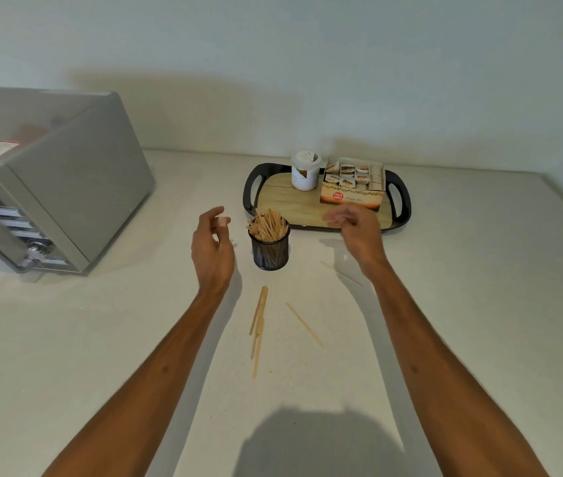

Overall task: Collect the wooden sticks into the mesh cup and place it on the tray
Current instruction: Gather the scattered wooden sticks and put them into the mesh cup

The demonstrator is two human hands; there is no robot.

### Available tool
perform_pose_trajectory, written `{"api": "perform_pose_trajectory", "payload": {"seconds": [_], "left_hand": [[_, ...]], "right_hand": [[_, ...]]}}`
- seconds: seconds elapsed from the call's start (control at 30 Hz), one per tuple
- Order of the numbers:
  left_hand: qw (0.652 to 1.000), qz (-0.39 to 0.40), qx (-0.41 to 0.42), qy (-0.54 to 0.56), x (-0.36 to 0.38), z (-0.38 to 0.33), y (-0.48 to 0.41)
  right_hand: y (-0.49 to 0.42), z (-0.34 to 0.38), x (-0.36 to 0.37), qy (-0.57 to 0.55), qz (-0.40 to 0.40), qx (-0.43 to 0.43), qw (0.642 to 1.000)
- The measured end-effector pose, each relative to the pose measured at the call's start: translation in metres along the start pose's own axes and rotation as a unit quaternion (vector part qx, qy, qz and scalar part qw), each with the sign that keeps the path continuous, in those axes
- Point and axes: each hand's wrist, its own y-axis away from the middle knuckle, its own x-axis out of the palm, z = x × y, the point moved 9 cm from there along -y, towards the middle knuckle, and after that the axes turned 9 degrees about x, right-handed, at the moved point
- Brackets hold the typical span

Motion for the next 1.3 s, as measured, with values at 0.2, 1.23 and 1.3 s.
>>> {"api": "perform_pose_trajectory", "payload": {"seconds": [0.2,1.23,1.3], "left_hand": [[0.984,0.133,-0.054,-0.108,0.001,0.028,0.040],[0.890,0.324,-0.065,-0.315,0.028,0.016,0.083],[0.888,0.338,-0.076,-0.302,0.027,0.020,0.082]], "right_hand": [[0.034,-0.049,-0.043,0.240,-0.060,0.039,0.968],[0.177,-0.043,0.109,0.412,0.034,-0.042,0.910],[0.175,-0.045,0.106,0.408,0.034,-0.027,0.912]]}}
